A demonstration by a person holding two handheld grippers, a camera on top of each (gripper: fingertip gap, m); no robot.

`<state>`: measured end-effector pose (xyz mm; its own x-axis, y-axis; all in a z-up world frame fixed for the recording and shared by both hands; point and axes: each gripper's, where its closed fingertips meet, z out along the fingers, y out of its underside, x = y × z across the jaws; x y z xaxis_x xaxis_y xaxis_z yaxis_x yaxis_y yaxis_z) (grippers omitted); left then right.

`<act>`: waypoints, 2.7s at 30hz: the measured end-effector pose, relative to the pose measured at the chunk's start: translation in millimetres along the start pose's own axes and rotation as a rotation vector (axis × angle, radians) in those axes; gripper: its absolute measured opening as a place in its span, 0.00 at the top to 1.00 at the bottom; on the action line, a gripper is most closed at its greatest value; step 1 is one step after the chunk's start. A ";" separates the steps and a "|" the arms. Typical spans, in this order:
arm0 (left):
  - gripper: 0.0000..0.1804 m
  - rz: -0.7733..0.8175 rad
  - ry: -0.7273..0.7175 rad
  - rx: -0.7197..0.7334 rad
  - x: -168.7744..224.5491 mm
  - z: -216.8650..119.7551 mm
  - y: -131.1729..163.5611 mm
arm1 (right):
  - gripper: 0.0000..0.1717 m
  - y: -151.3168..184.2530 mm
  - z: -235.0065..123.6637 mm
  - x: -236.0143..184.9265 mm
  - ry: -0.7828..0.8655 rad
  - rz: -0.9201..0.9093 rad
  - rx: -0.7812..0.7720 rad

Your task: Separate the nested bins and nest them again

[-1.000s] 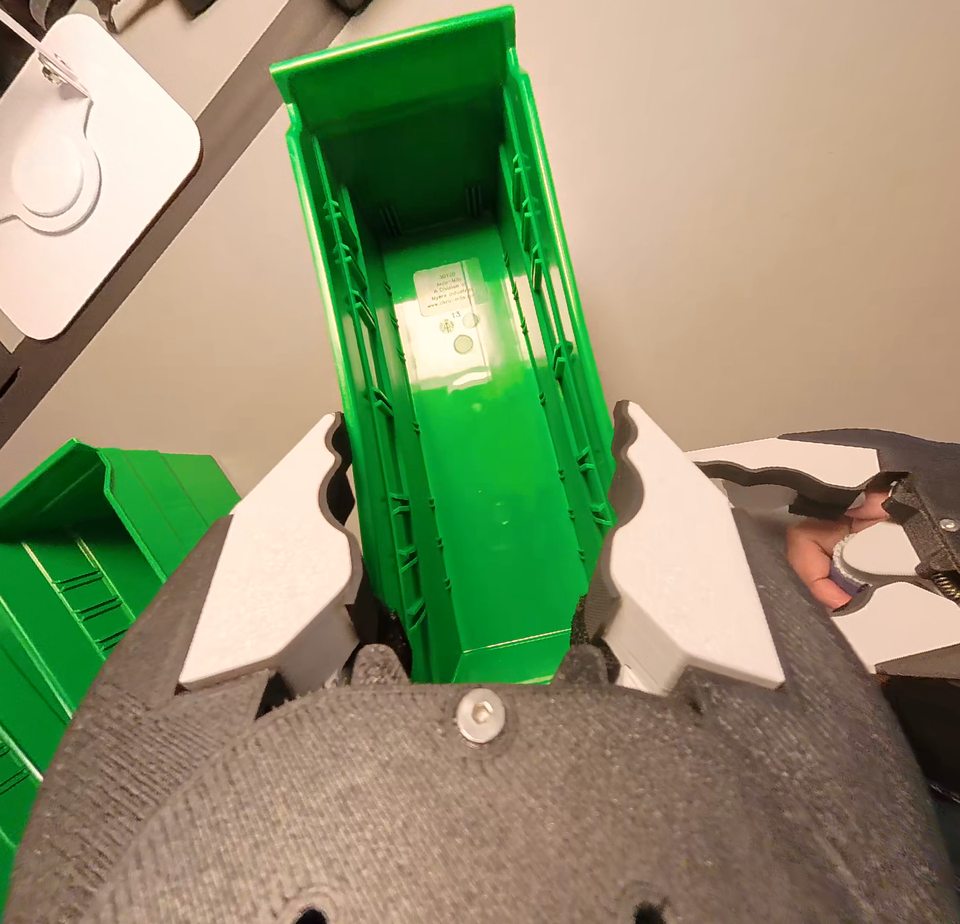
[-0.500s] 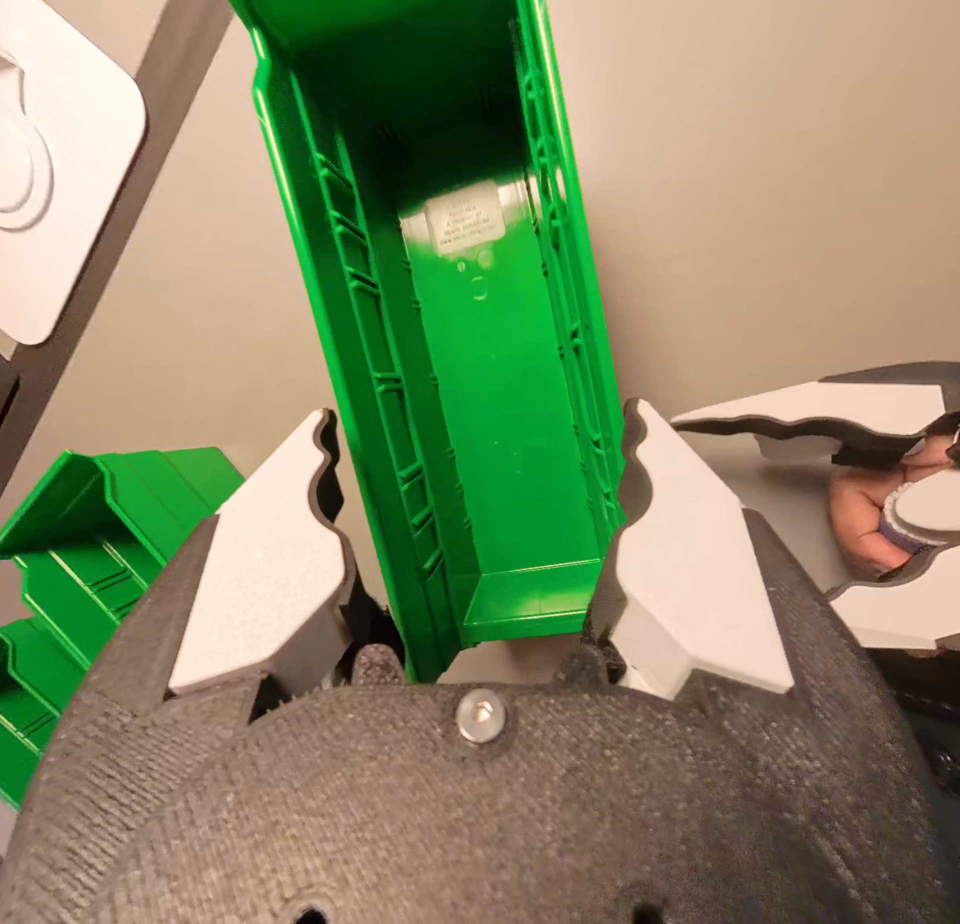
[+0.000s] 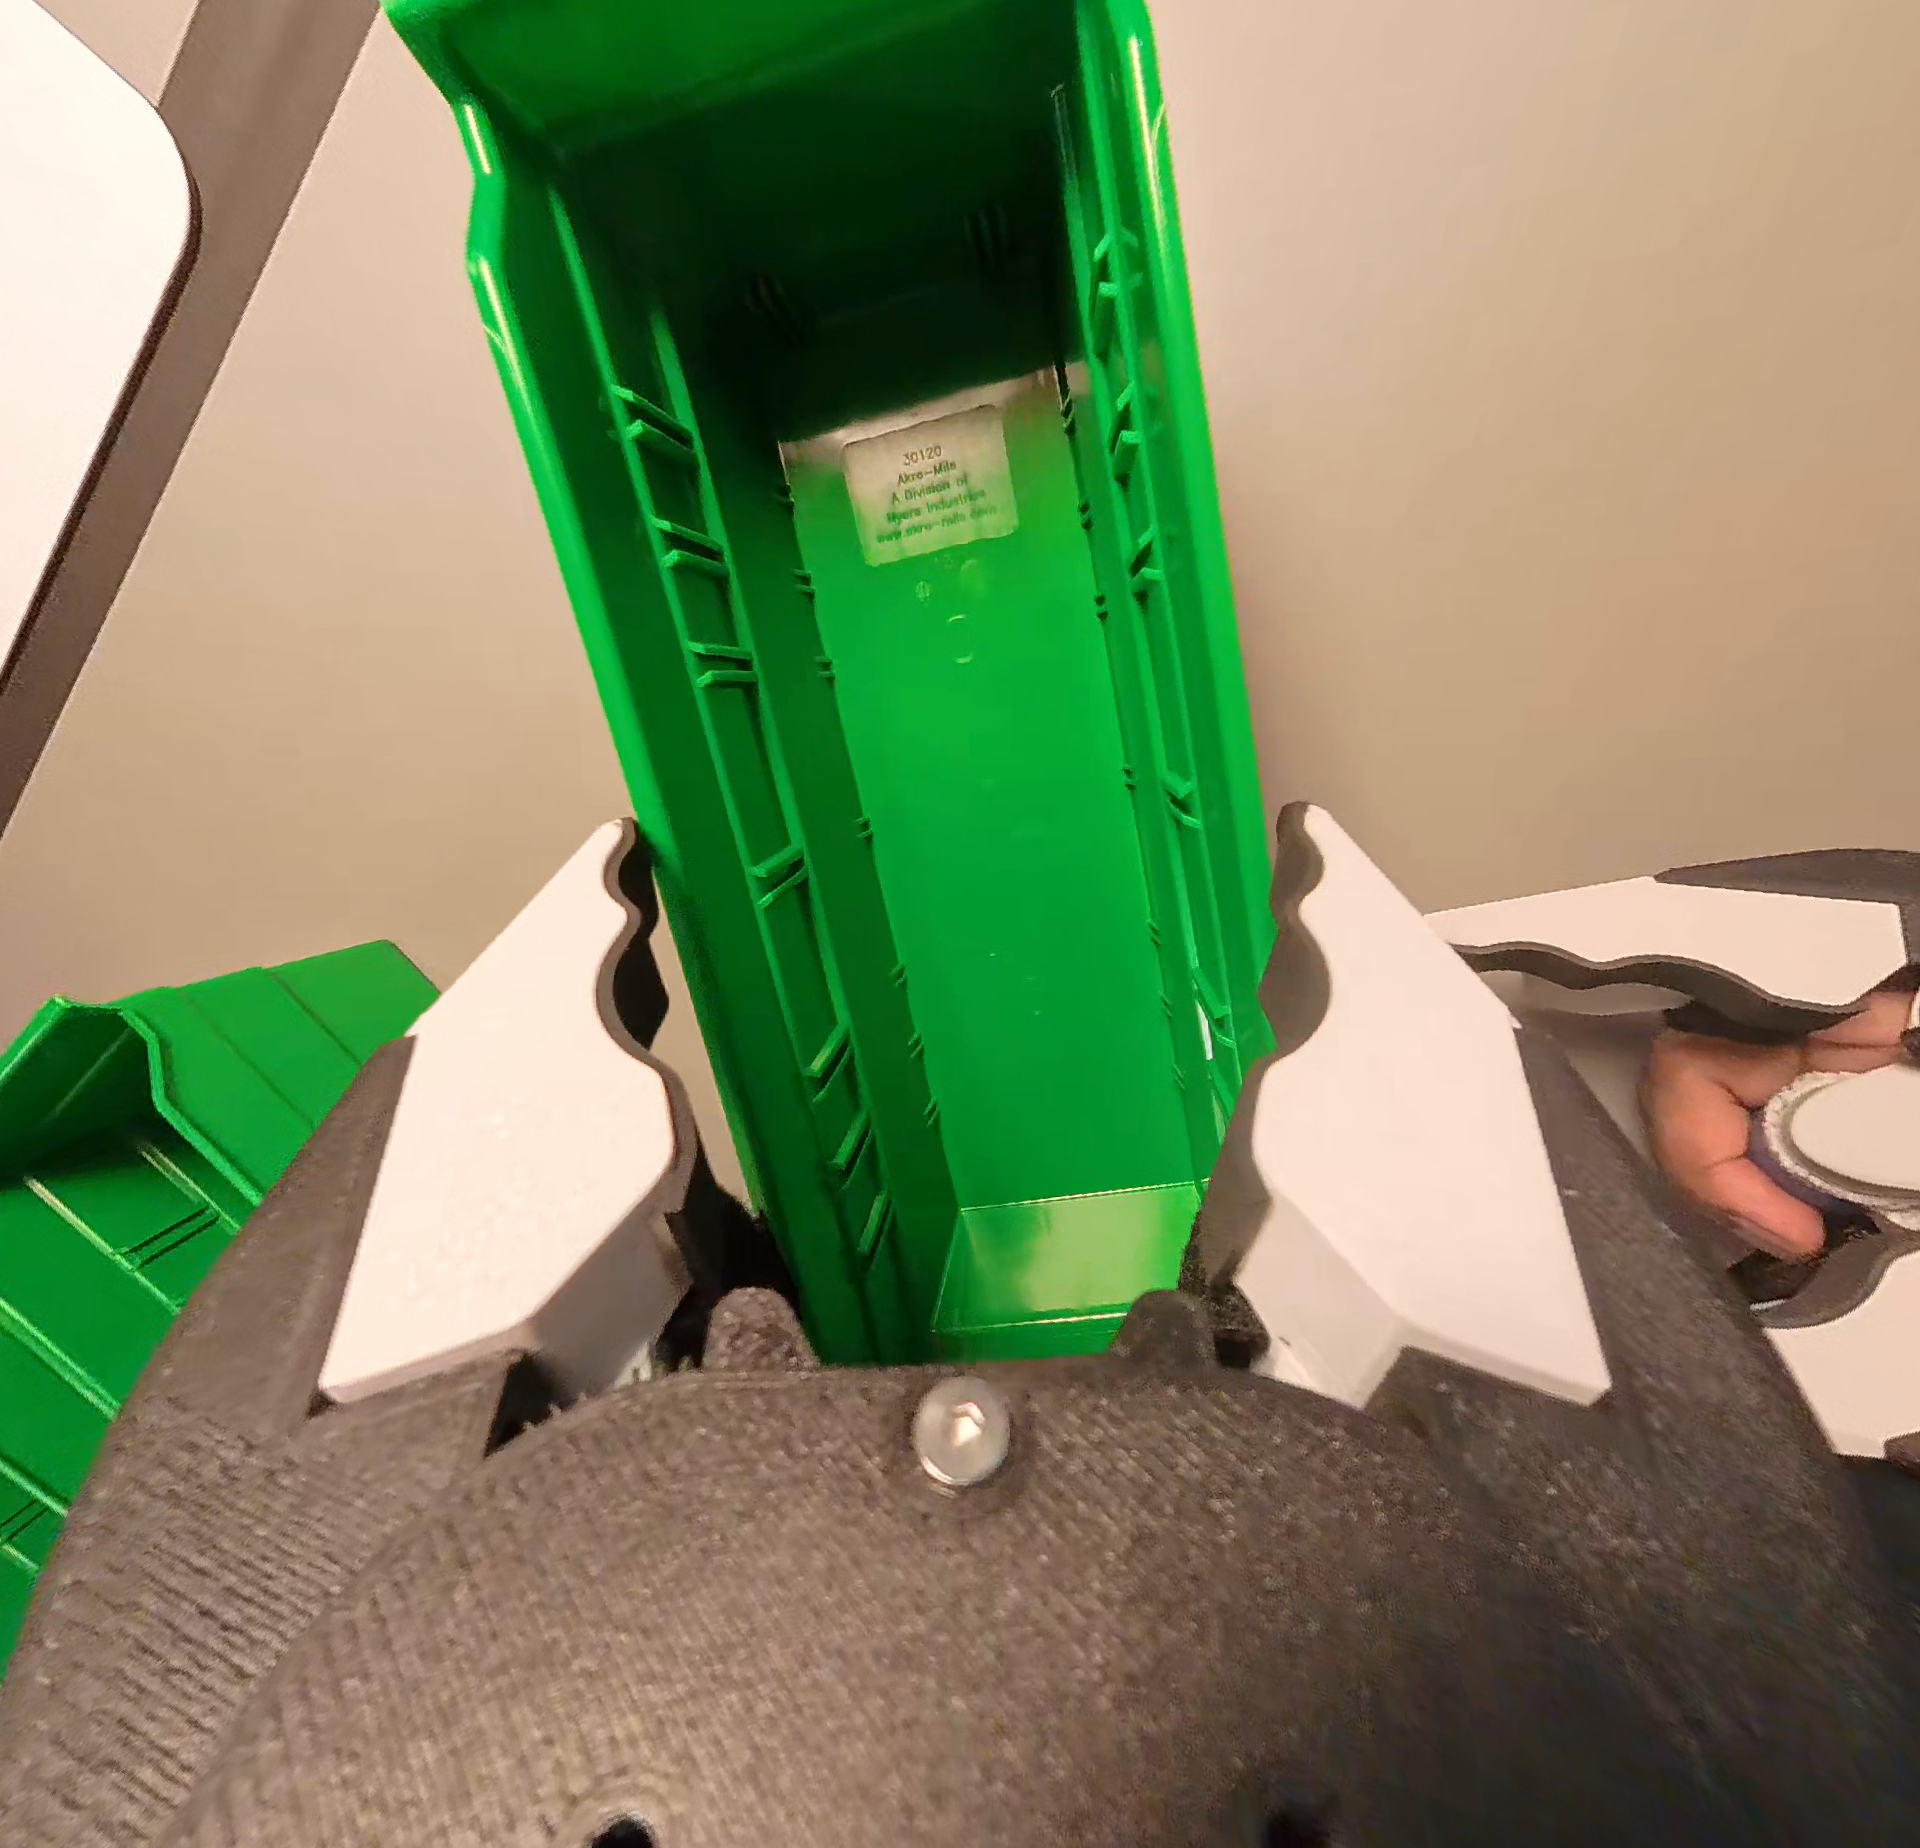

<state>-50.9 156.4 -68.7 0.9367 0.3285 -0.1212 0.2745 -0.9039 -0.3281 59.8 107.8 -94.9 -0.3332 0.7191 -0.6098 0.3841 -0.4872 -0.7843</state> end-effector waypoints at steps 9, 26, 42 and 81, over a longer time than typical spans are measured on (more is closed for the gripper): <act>0.47 0.032 -0.015 0.026 -1.7 -4.8 -1.1 | 0.43 0.1 0.1 0.2 0.003 -0.002 0.001; 0.48 0.055 -0.019 0.082 -1.8 -30.7 -15.5 | 0.43 -0.2 0.2 0.0 -0.001 0.003 0.001; 0.47 -0.046 -0.038 0.236 -46.3 -115.4 -27.6 | 0.43 -0.8 -0.4 -0.5 -0.007 0.006 0.005; 0.53 -0.189 0.135 0.582 -22.6 -90.1 134.6 | 0.39 2.4 -1.2 5.2 0.071 -0.072 -0.019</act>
<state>-15.5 2.6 -25.7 0.9131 0.3965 0.0955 0.3103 -0.5234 -0.7936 60.0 111.0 -99.8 -0.2990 0.7855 -0.5419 0.3778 -0.4240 -0.8231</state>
